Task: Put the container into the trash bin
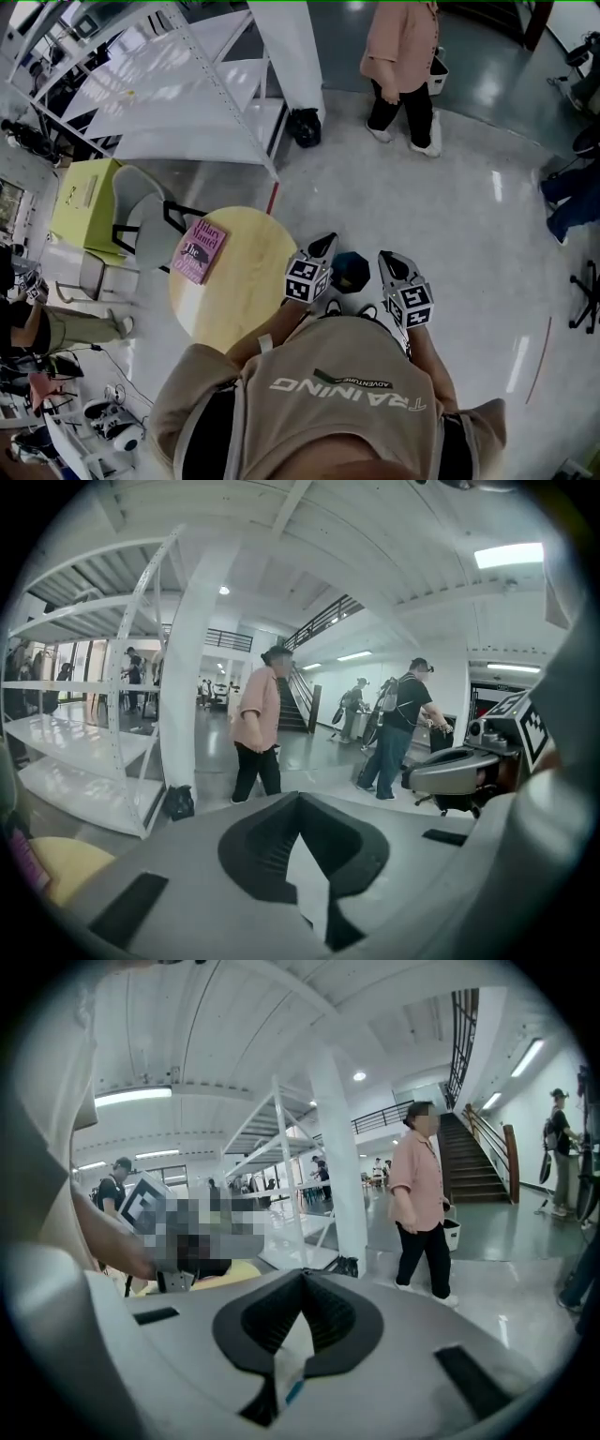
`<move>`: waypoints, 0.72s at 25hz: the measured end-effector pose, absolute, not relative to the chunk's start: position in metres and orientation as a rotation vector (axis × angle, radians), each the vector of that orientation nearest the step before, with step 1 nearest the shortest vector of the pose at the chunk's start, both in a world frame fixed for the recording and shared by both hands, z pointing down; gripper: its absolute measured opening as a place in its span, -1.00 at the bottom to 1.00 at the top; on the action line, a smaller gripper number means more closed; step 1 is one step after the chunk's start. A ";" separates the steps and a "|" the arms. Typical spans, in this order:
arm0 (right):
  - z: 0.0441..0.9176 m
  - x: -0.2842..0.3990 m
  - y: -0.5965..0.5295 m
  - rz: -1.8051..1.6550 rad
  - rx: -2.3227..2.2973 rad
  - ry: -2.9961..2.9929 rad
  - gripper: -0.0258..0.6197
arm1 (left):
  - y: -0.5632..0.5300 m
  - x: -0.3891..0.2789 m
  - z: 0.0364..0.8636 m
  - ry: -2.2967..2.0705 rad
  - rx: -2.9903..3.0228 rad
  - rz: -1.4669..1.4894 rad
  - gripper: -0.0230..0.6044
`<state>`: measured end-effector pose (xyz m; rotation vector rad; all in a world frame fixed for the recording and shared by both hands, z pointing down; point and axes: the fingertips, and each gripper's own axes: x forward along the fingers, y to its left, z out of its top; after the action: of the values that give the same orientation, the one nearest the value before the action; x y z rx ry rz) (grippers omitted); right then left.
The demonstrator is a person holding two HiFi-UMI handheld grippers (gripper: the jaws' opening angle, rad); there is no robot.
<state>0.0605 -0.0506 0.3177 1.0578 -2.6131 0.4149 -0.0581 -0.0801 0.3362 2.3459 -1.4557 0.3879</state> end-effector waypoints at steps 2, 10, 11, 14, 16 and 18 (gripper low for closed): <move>0.315 0.060 -0.050 0.405 1.058 -2.628 -0.93 | -0.080 -0.059 0.339 -1.450 2.343 0.385 -0.89; 0.310 0.061 -0.047 0.355 1.047 -2.622 -0.93 | -0.081 -0.053 0.339 -1.447 2.375 0.351 -0.89; 0.309 0.061 -0.046 0.349 1.046 -2.623 -0.93 | -0.080 -0.052 0.337 -1.449 2.377 0.344 -0.89; 0.299 0.056 -0.051 0.320 1.055 -2.640 -0.93 | -0.083 -0.058 0.329 -1.465 2.384 0.332 -0.89; 0.292 0.054 -0.057 0.303 1.065 -2.651 -0.93 | -0.087 -0.061 0.325 -1.477 2.387 0.323 -0.89; 0.290 0.055 -0.063 0.291 1.072 -2.652 -0.93 | -0.091 -0.062 0.324 -1.485 2.390 0.321 -0.89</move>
<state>0.0547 -0.0628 0.2902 1.0723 -2.6520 0.2909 -0.0618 -0.0911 0.3238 2.3905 -1.4848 0.3210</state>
